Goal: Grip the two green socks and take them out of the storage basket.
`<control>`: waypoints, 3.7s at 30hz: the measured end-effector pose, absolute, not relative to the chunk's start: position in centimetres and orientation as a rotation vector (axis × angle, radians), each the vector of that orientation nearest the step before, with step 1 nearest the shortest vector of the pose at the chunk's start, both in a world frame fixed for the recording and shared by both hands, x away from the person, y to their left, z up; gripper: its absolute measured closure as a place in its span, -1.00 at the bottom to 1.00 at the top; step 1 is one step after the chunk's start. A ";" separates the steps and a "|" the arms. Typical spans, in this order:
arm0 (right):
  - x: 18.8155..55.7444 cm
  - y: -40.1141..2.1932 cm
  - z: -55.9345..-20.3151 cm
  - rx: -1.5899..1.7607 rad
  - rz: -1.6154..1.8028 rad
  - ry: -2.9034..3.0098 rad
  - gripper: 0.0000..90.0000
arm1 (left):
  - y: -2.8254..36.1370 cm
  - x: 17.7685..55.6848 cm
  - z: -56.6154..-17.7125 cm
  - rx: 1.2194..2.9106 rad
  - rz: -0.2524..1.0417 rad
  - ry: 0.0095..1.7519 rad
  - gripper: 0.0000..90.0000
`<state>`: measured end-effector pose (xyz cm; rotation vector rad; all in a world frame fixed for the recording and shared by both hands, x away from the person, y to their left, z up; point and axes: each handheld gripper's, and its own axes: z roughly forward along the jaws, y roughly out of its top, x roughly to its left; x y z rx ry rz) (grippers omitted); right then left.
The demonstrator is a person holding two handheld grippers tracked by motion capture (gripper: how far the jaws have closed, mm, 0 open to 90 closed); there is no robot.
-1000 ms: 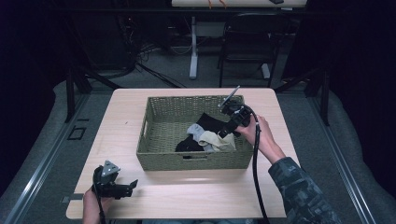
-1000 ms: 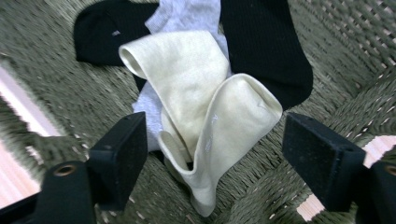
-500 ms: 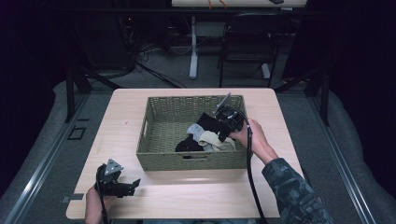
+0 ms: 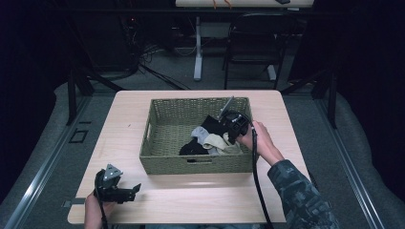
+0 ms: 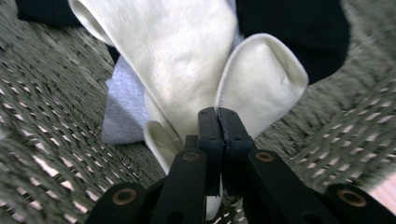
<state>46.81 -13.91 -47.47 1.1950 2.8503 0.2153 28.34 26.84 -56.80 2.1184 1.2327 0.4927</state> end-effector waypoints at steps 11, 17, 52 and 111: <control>46.1 -14.0 -43.5 1.173 0.307 2.786 0.98 | 26.4 28.8 -56.8 2.127 0.483 1.214 -1.00; 46.3 -14.0 -41.4 1.147 0.336 2.756 0.98 | 27.0 28.4 -56.8 2.114 0.494 1.227 -1.00; 45.9 -15.9 -33.9 1.133 0.444 2.625 0.98 | 27.0 28.3 -56.8 2.111 0.490 1.233 -1.00; 42.3 -32.0 -44.2 1.644 0.615 2.444 0.98 | 27.0 28.3 -56.9 2.122 0.489 1.237 -1.00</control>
